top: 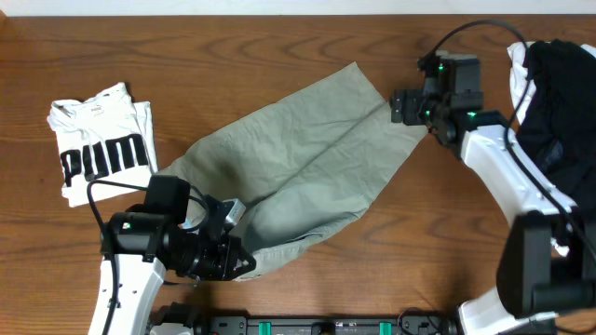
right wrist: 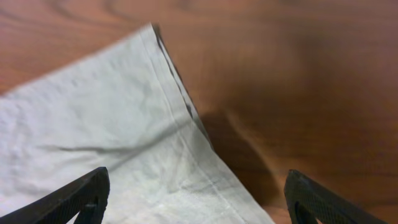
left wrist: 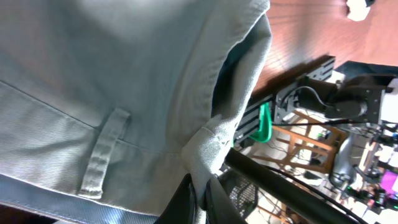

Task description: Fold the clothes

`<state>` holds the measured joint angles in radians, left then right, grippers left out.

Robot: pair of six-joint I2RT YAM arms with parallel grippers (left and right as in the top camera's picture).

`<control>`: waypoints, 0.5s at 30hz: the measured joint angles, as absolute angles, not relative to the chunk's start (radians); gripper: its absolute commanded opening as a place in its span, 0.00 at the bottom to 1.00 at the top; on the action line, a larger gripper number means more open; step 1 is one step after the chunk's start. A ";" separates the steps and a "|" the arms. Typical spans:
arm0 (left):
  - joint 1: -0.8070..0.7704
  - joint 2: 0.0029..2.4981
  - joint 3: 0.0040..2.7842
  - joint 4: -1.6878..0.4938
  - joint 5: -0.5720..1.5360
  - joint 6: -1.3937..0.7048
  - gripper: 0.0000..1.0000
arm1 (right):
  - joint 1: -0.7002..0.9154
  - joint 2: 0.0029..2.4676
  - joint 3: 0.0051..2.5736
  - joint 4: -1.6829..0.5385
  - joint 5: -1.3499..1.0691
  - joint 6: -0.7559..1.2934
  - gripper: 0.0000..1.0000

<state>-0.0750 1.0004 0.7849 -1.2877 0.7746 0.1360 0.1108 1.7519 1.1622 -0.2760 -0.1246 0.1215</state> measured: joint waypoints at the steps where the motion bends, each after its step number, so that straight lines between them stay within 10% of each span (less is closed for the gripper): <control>1: -0.075 1.000 0.785 -1.282 0.770 0.136 0.06 | 0.110 1.775 1.162 -0.275 -0.126 0.122 0.90; 15: -0.075 1.000 0.785 -1.248 0.751 0.139 0.06 | 0.032 1.892 1.162 -0.299 -0.103 0.134 0.90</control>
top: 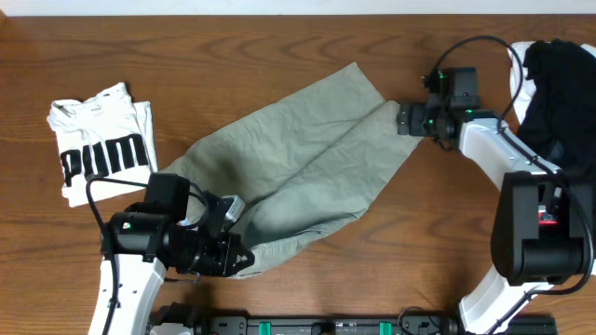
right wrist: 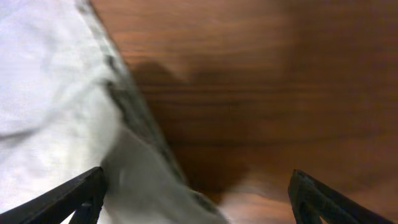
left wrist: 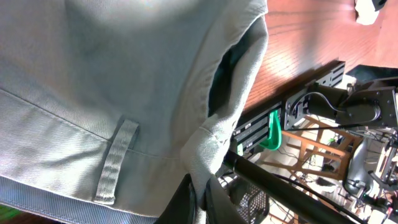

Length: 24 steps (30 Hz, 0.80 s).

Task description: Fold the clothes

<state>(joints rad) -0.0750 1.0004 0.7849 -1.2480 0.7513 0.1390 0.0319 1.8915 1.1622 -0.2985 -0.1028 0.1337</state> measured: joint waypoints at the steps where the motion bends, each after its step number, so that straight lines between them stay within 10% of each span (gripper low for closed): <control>1: -0.075 1.000 0.785 -1.247 0.751 0.139 0.06 | 0.025 1.892 1.162 -0.302 -0.102 0.137 0.89; 24: -0.075 1.000 0.785 -1.245 0.751 0.139 0.06 | 0.019 1.892 1.162 -0.360 -0.196 0.155 0.68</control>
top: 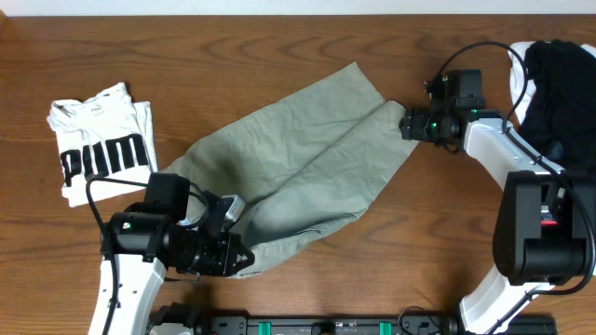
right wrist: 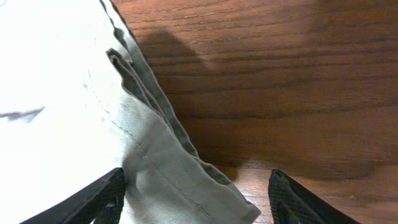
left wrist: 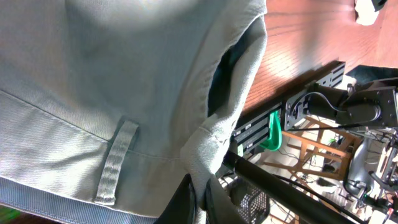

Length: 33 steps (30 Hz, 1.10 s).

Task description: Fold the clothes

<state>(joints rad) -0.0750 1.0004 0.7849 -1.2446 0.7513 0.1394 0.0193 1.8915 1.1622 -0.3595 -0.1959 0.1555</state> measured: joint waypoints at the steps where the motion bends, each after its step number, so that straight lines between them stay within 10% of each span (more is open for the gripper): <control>1: -0.075 1.000 0.785 -1.244 0.751 0.139 0.06 | 0.019 1.892 1.162 -0.362 -0.199 0.157 0.68; 10: -0.075 1.000 0.785 -1.240 0.751 0.139 0.06 | 0.019 1.892 1.162 -0.371 -0.209 0.157 0.67; 24: -0.075 1.000 0.785 -1.240 0.751 0.139 0.06 | 0.019 1.892 1.162 -0.373 -0.210 0.160 0.08; 33: -0.077 1.001 0.785 -0.951 0.712 0.039 0.06 | 0.009 1.874 1.164 -0.383 -0.208 0.171 0.01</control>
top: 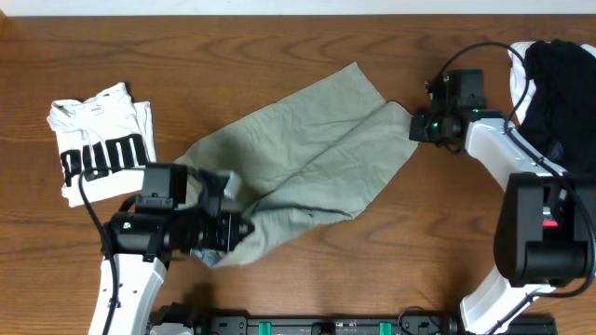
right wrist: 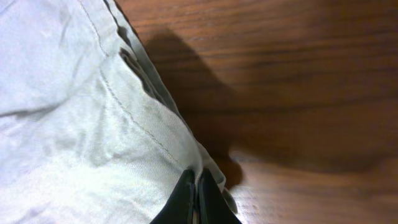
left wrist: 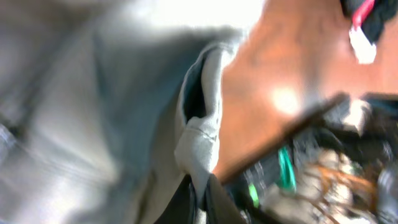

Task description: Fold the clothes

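Grey-green trousers point(top: 307, 149) lie diagonally across the wooden table point(top: 279, 37), waist at the near left, leg ends at the far right. My left gripper point(top: 231, 231) is shut on a waistband fold, seen pinched in the blurred left wrist view point(left wrist: 200, 202) and lifted off the wood. My right gripper point(top: 416, 126) is shut on the corner of a leg hem point(right wrist: 198, 199), low over the table. The pale cloth point(right wrist: 74, 112) fills the left of that view.
A folded white PUMA T-shirt point(top: 98, 144) lies at the left. A heap of black and white clothes point(top: 559, 84) sits at the far right edge, behind my right arm. Bare wood lies along the back and the near right.
My right gripper, open around the hem corner before, is now shut on it. My left gripper has moved up and back from the near edge, bringing the waist end with it.
My left gripper held the waistband fold at the near edge through every earlier moment. My right gripper was open above the leg end, then lower beside the hem, then astride the hem corner. Now both grippers hold the trousers, one at each end.
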`<state>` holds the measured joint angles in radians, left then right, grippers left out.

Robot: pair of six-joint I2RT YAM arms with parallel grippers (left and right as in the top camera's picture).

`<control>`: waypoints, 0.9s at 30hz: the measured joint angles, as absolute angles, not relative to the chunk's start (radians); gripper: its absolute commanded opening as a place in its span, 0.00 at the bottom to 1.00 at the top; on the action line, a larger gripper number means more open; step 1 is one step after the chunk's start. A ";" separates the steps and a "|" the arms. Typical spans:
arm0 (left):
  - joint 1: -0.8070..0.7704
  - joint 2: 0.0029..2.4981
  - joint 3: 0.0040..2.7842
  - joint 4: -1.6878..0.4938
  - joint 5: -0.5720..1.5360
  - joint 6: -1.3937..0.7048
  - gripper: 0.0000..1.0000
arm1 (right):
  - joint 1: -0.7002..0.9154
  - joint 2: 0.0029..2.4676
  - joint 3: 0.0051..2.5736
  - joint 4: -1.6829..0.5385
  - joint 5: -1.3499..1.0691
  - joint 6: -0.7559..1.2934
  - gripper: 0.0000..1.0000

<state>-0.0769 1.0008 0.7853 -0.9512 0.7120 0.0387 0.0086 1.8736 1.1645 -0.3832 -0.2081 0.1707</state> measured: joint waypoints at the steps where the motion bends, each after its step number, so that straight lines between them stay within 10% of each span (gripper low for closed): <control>1: -0.077 1.001 0.785 -0.886 0.694 0.009 0.06 | 0.001 1.857 1.168 -0.398 -0.208 0.174 0.01; 15: -0.077 1.071 0.963 -0.281 0.597 -0.240 0.06 | -0.246 1.364 1.320 -0.727 -0.051 0.231 0.01; 27: -0.129 1.145 1.007 -0.749 0.724 -0.318 0.06 | -0.337 1.297 1.318 -1.026 -0.023 0.242 0.01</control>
